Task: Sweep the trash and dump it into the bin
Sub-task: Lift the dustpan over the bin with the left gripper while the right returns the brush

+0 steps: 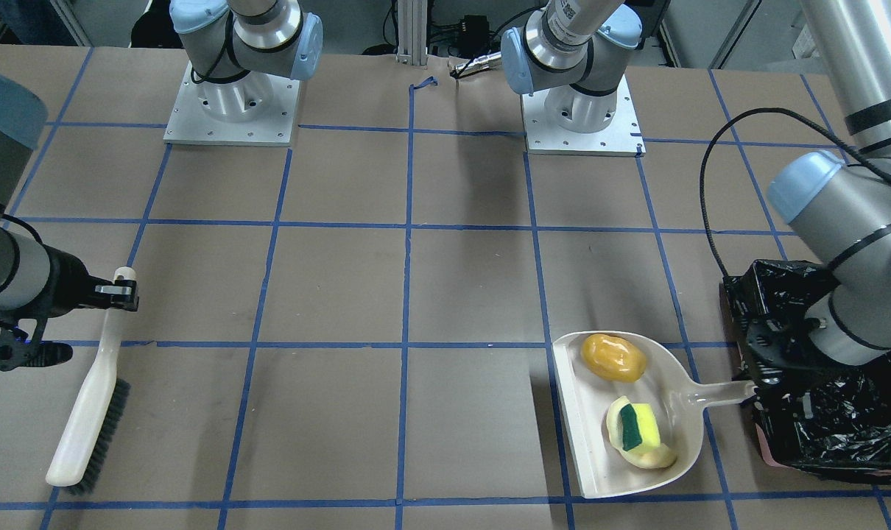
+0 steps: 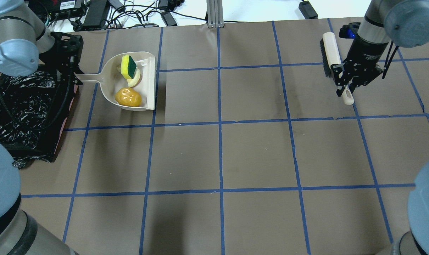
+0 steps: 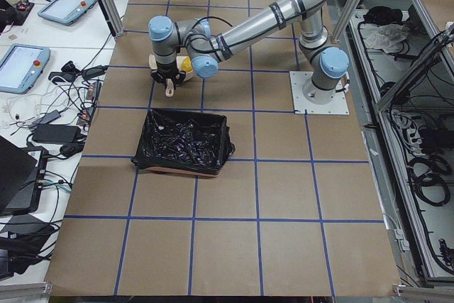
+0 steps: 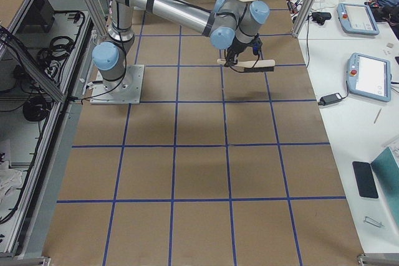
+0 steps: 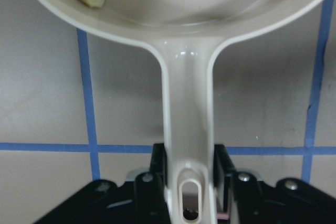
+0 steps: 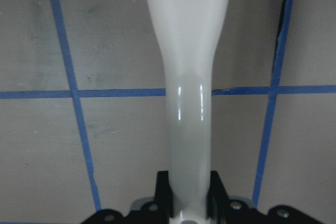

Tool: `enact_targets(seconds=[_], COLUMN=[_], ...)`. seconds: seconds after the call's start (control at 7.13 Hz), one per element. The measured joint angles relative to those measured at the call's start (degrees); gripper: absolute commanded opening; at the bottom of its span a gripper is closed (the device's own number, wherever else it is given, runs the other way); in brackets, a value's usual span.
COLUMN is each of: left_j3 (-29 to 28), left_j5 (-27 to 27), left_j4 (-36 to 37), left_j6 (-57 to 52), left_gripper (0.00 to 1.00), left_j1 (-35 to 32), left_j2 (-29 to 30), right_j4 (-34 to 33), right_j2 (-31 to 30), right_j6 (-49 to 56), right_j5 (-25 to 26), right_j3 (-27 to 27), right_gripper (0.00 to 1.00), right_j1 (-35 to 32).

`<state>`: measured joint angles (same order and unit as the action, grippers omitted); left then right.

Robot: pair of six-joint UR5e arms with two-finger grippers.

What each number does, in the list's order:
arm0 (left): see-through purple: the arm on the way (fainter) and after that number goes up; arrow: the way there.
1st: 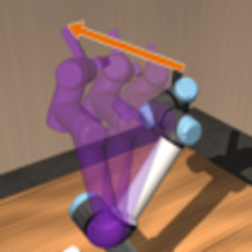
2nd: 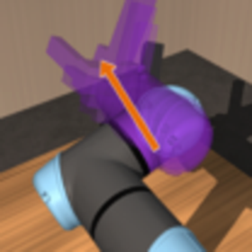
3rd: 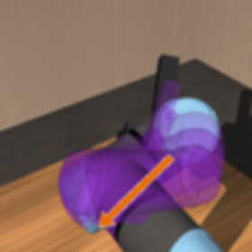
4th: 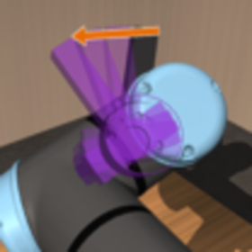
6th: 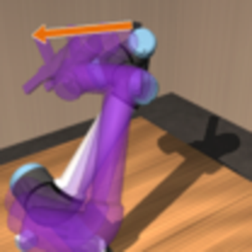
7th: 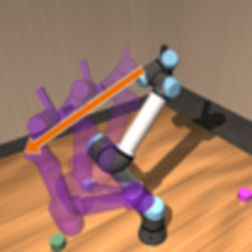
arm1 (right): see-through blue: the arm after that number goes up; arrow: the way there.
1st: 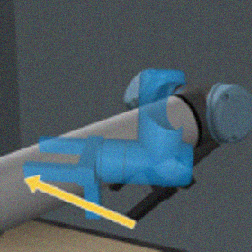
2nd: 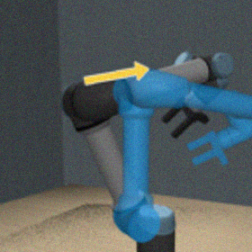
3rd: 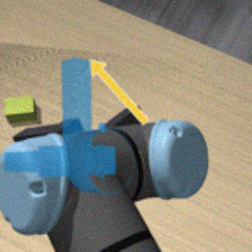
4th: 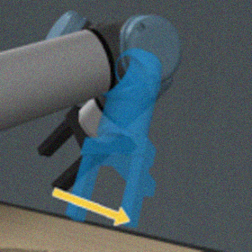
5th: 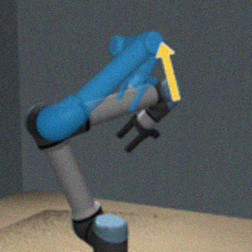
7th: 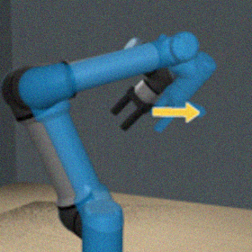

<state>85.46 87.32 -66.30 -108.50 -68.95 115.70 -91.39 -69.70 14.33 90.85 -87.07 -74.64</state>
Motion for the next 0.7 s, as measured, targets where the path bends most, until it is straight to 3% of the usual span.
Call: enact_targets(seconds=[0.42,0.7], left_j3=[-7.05,-8.37], left_j5=[-0.57,-0.23], left_j4=[-10.05,-13.02], left_j6=[-0.99,-1.19], left_gripper=[0.0,0.0], left_j1=[5.21,10.73], left_j2=[-1.0,-2.41], right_j4=[-1.02,-1.82], right_j2=[3.16,5.08], right_j6=[4.81,5.5], right_j5=[2.04,3.62], right_j3=[-0.19,-0.23], right_gripper=[0.0,0.0], right_j1=[2.95,3.07])
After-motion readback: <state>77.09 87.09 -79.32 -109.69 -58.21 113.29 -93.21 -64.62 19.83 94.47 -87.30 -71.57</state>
